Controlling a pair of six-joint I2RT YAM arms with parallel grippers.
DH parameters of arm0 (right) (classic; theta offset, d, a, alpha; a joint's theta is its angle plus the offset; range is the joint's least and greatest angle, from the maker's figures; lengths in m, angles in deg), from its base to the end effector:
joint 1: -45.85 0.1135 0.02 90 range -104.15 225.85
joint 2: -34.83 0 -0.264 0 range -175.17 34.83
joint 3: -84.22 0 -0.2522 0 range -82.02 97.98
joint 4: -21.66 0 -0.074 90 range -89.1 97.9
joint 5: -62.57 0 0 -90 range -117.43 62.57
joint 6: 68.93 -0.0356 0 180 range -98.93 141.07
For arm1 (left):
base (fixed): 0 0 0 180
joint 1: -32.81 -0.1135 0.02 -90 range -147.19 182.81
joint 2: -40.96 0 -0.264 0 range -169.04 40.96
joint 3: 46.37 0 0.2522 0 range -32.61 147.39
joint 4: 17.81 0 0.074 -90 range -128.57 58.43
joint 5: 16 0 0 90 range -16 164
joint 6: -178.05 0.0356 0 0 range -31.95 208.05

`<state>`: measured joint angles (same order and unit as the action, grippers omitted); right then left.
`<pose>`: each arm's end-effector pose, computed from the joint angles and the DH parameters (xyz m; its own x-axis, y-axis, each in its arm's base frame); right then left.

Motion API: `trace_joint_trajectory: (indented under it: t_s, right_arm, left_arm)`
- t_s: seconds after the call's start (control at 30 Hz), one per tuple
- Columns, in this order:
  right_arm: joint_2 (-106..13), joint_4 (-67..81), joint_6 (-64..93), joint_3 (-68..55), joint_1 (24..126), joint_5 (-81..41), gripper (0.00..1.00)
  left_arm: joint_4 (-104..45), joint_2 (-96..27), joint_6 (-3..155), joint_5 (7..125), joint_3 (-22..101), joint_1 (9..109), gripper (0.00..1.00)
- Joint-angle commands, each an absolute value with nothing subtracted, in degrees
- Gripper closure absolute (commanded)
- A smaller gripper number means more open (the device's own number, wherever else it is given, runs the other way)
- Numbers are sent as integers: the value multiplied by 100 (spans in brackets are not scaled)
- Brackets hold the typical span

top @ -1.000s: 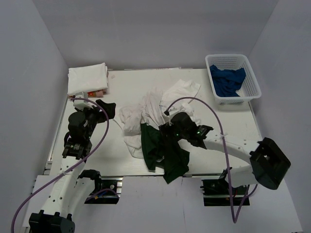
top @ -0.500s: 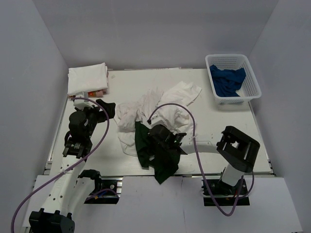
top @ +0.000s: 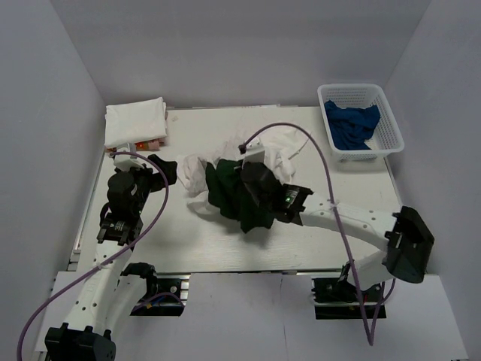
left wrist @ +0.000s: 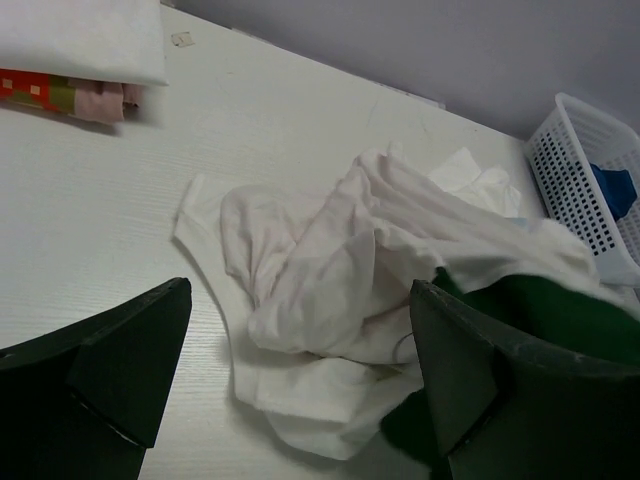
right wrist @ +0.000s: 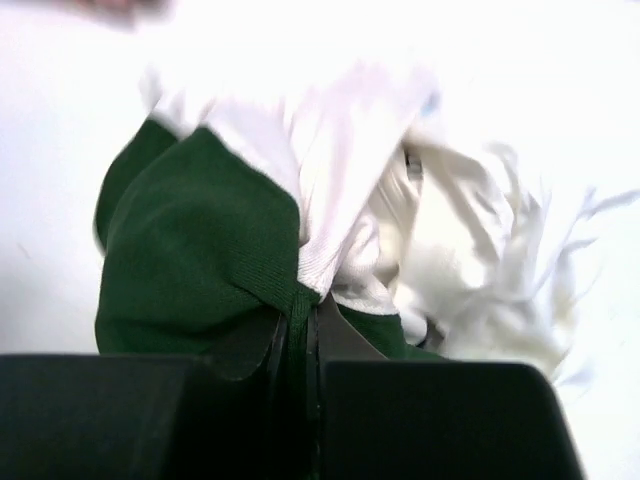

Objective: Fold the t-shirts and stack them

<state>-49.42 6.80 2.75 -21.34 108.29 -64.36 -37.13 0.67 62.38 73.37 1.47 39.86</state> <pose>0.1740 0.2872 0.2904 -0.3267 -0.0829 -0.9415 -0.3722 0.9269 0.0476 0.1746 -0.0220 0.2950 -0.2403 -0.4067 -0.8814 0.0325 0.9041 -0.4261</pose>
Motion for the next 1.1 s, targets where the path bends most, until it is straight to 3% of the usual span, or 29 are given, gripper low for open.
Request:
trace_joint_trajectory:
  t_s: [0.0, 0.1, 0.33, 0.63, 0.7, 0.8, 0.9, 1.07]
  right_arm:
    - [-4322, 1115, 850, -1400, 10721, -7040, 100]
    - [-4234, 1291, 1237, -874, 10343, -7427, 100]
    - [-4269, 1397, 1851, 190, 9051, -6612, 100]
    - [-5375, 413, 2222, 2915, 7655, -6277, 100]
    - [-5490, 131, 2274, 3406, 7373, -5570, 100]
    - [-5667, -202, 2406, 3775, 7310, -4351, 100]
    - [-5693, -238, 2354, 3944, 7249, -3950, 100]
    - [-5685, -46, 2607, 4524, 7205, -4228, 100]
  left_arm:
    - [-3676, 150, 6309, 7303, 184, 3967, 0]
    - [-3754, 150, 6309, 7373, 184, 3967, 0]
    - [-3421, 150, 6371, 7084, 61, 3967, 0]
    - [-3482, -192, 6371, 7312, 114, 3967, 0]
    - [-3482, -193, 6371, 7364, 166, 3967, 0]
    - [-3482, -306, 6371, 7364, 166, 3967, 0]
    - [-3543, -307, 6371, 7364, 219, 3967, 0]
    - [-3544, -307, 6371, 7364, 219, 3967, 0]
